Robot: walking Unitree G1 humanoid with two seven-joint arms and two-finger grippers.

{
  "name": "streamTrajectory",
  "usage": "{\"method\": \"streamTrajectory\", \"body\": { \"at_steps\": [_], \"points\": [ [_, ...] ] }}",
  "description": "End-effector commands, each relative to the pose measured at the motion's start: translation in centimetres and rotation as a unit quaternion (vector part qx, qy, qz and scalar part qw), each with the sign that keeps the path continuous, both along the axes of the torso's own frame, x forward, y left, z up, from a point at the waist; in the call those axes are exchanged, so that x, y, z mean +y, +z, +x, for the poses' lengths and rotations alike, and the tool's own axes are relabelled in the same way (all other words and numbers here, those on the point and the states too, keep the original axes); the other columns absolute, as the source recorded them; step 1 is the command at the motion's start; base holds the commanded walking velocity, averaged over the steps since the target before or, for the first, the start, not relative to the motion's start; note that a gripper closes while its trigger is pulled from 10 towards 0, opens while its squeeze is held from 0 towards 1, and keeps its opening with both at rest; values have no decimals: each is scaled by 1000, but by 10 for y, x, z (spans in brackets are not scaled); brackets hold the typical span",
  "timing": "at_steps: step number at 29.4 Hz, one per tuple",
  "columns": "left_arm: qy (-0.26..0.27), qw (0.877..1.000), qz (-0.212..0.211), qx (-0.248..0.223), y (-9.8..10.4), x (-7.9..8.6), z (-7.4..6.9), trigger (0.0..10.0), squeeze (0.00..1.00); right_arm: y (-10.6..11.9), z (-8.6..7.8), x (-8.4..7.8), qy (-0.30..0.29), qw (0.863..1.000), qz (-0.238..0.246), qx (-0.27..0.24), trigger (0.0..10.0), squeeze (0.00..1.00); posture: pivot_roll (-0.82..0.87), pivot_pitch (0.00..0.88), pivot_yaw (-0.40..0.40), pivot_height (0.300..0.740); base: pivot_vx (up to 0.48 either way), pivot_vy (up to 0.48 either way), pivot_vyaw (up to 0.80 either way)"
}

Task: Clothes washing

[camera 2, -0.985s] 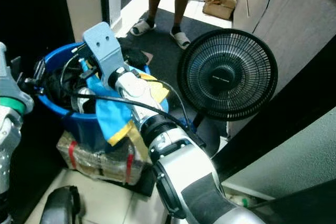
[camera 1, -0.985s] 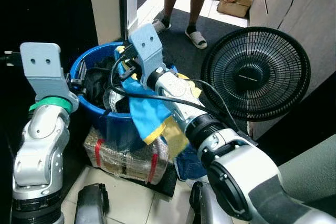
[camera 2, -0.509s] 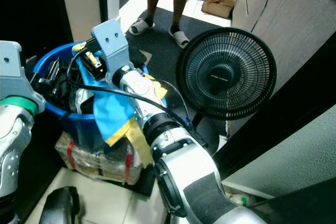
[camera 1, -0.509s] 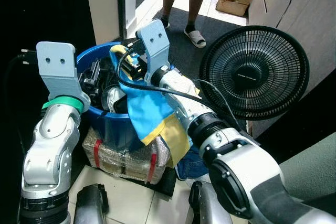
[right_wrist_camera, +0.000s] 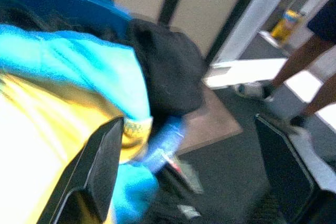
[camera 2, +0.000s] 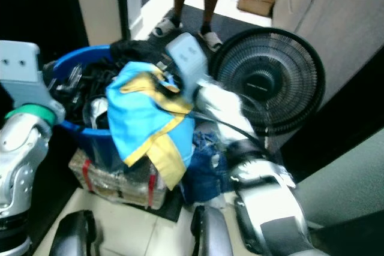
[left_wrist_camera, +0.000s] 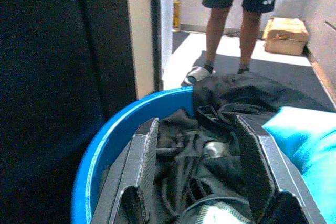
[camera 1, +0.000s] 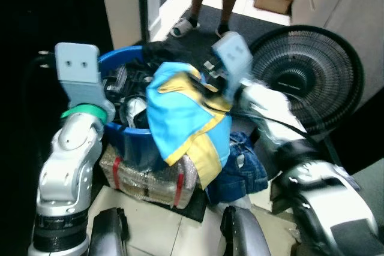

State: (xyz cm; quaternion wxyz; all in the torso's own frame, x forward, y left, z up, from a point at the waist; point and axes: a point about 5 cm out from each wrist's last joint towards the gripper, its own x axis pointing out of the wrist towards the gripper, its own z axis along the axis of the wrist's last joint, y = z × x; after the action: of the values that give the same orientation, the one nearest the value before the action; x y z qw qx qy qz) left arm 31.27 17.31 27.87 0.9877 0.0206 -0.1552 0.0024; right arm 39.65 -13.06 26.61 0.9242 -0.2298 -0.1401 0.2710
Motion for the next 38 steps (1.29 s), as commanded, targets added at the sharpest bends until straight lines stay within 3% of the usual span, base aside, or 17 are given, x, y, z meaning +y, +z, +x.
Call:
{"method": "streamTrajectory", "body": {
  "at_steps": [1, 2, 3, 5, 6, 7, 10, 18, 20, 21, 23, 25, 27, 28, 31, 36, 38],
  "points": [
    [-17, 1000, -1, 7, -4, -6, 2, 10000, 0, -3, -3, -32, -41, 999, -28, 11, 10000, 0, 85, 178, -30, 510, 0, 0, 0],
    [-17, 1000, -1, 7, -4, -6, 2, 10000, 0, -3, -3, -32, -41, 999, -28, 11, 10000, 0, 85, 178, -30, 510, 0, 0, 0],
    [-25, 1000, -2, 8, -5, -9, 4, 10000, 0, -4, -5, -55, -70, 997, -8, 33, 10000, 0, 70, 176, -18, 510, 0, 0, 0],
    [-42, 999, -10, 10, -4, -14, 8, 10000, 0, 0, -6, -71, -74, 993, 69, 60, 10000, 0, 67, 176, -12, 510, 0, 0, 0],
    [-69, 997, -24, 9, 0, -19, 9, 10000, 0, 5, -7, -67, -57, 991, 102, 62, 10000, 0, 64, 174, -8, 510, 0, 0, 0],
    [-69, 997, -24, 9, 0, -19, 9, 10000, 0, 5, -7, -67, -57, 991, 102, 62, 10000, 0, 64, 174, -8, 510, 0, 0, 0],
    [-185, 982, -49, -6, 17, -41, 3, 10000, 0, 15, -10, -46, -12, 991, 124, 45, 10000, 0, 82, 170, -12, 510, 0, 0, 0],
    [-251, 967, -46, -15, 28, -51, -3, 10000, 0, 15, -13, -28, 15, 992, 117, 48, 10000, 0, 98, 165, -19, 510, 0, 0, 0],
    [-332, 943, -13, 6, 21, -50, -16, 10000, 0, 15, -14, -24, 25, 992, 112, 51, 10000, 0, 104, 165, -20, 510, 0, 0, 0],
    [-332, 943, -13, 6, 21, -50, -16, 10000, 0, 15, -14, -24, 25, 992, 112, 51, 10000, 0, 104, 165, -20, 510, 0, 0, 0],
    [-396, 918, -4, 21, 16, -46, -32, 10000, 0, 16, -15, -23, 31, 993, 102, 52, 10000, 0, 106, 167, -21, 510, 0, 0, 0],
    [-408, 912, -8, 25, 16, -43, -35, 10000, 0, 15, -17, -22, 34, 993, 98, 52, 10000, 0, 107, 167, -22, 510, 0, 0, 0],
    [-408, 912, -8, 25, 16, -43, -35, 10000, 0, 15, -17, -22, 34, 993, 98, 52, 10000, 0, 107, 167, -22, 510, 0, 0, 0],
    [-376, 926, 8, 45, 4, -38, -32, 10000, 0, 9, -24, -17, 49, 993, 90, 58, 10000, 0, 104, 169, -25, 510, 0, 0, 0],
    [-340, 938, 31, 63, -7, -35, -30, 10000, 0, 2, -32, -12, 63, 992, 89, 67, 10000, 0, 95, 169, -23, 510, 0, 0, 0],
    [-327, 942, 40, 62, -8, -34, -31, 10000, 0, 0, -36, -9, 68, 991, 91, 71, 10000, 0, 95, 169, -23, 510, 0, 0, 0],
    [-305, 949, 35, 73, -5, -14, -43, 10000, 0, -6, -50, 2, 91, 988, 95, 80, 10000, 0, 80, 167, -9, 510, 0, 0, 0]
  ]
}}
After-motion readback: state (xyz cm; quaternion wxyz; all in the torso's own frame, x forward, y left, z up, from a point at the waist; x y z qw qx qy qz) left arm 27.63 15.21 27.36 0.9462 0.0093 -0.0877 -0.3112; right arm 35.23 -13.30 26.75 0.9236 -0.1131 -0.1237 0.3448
